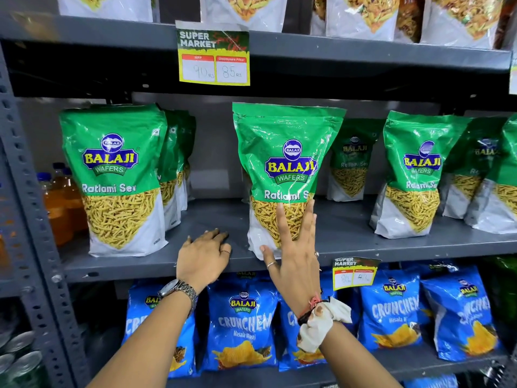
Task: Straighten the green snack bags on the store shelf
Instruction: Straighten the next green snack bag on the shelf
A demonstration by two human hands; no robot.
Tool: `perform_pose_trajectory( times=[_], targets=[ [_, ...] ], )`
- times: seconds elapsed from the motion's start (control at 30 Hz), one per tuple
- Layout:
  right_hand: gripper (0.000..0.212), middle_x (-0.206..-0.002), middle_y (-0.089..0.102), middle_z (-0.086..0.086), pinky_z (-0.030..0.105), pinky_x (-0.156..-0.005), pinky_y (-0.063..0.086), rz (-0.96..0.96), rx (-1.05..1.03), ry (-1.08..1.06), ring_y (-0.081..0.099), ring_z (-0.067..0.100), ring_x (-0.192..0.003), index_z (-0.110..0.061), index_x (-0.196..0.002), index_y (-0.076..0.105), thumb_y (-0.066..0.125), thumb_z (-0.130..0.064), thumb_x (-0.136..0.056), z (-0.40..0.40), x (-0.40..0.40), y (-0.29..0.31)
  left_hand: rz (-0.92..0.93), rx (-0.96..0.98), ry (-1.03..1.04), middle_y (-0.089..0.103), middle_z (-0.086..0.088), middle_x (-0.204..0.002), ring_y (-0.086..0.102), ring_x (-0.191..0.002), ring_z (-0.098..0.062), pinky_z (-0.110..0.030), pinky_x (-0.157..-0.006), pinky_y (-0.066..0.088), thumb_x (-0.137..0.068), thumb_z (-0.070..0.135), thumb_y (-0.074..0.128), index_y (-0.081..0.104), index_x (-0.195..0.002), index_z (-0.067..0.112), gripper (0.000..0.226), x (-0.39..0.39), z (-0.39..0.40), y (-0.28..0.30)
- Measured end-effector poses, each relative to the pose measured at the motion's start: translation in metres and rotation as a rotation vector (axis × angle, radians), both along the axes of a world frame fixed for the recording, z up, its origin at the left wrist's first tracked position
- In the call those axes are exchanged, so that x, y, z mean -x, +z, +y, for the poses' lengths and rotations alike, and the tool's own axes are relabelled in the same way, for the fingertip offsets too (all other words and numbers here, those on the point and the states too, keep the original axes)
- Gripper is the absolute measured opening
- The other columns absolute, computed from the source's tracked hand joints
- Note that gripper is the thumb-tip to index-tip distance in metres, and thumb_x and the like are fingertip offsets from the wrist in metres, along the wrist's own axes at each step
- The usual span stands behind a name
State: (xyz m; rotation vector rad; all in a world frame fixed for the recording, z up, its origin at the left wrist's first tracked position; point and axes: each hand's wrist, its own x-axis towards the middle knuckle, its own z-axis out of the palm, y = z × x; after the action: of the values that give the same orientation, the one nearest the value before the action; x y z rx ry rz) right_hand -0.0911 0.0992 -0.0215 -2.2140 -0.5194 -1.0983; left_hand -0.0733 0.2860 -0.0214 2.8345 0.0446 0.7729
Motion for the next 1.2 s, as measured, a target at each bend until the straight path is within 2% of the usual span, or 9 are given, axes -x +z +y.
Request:
perform_pose_trajectory(
  times=[0.43, 0.53, 0.73, 1.03, 1.2],
  targets=[
    [0.093, -0.162, -0.008, 0.011, 0.058, -0.088, 0.053, -0.006, 0.005, 0.011, 0.005, 0.035, -0.148, -0.044, -0.149, 0.005, 0.068, -0.025, -0.083, 0.007, -0.018, 0.003, 0.008, -0.024, 0.001, 0.048, 0.0, -0.143, 0.042, -0.131, -0.017, -0.046, -0.112, 0.028, -0.081, 0.038, 0.022, 0.049, -0.131, 0.027, 0.058, 0.001, 0.0, 0.002],
    [0.096, -0.162, -0.008, 0.008, 0.057, -0.084, 0.055, 0.001, -0.004, -0.002, 0.005, 0.034, -0.149, -0.046, -0.148, 0.004, 0.07, -0.024, -0.082, 0.01, -0.021, 0.003, 0.013, -0.029, -0.001, 0.047, 0.0, -0.143, 0.041, -0.132, -0.017, -0.045, -0.112, 0.027, -0.083, 0.037, 0.022, 0.048, -0.131, 0.027, 0.056, 0.001, 0.0, 0.001],
    [0.094, -0.162, 0.0, 0.011, 0.054, -0.084, 0.056, -0.006, -0.028, 0.006, 0.009, 0.034, -0.148, -0.042, -0.148, 0.014, 0.074, -0.02, -0.079, 0.013, -0.027, 0.005, 0.014, -0.038, -0.003, 0.046, 0.0, -0.144, 0.04, -0.133, -0.016, -0.045, -0.112, 0.027, -0.081, 0.038, 0.021, 0.047, -0.132, 0.027, 0.058, 0.0, 0.001, 0.001],
    [0.097, -0.162, -0.002, 0.013, 0.057, -0.091, 0.052, -0.017, -0.018, -0.041, 0.007, 0.036, -0.148, -0.045, -0.148, 0.002, 0.069, -0.023, -0.082, 0.018, -0.031, 0.0, 0.001, -0.023, -0.006, 0.047, 0.0, -0.143, 0.04, -0.133, -0.016, -0.045, -0.111, 0.027, -0.082, 0.037, 0.023, 0.049, -0.13, 0.027, 0.056, -0.001, 0.001, 0.0],
    [0.092, -0.161, -0.002, 0.013, 0.056, -0.091, 0.052, -0.012, -0.022, -0.044, 0.009, 0.037, -0.147, -0.043, -0.149, 0.006, 0.067, -0.026, -0.084, 0.018, -0.032, 0.0, 0.022, -0.019, -0.009, 0.045, 0.001, -0.144, 0.037, -0.134, -0.015, -0.045, -0.113, 0.025, -0.082, 0.037, 0.021, 0.047, -0.132, 0.028, 0.057, -0.001, 0.001, 0.001]
  ],
)
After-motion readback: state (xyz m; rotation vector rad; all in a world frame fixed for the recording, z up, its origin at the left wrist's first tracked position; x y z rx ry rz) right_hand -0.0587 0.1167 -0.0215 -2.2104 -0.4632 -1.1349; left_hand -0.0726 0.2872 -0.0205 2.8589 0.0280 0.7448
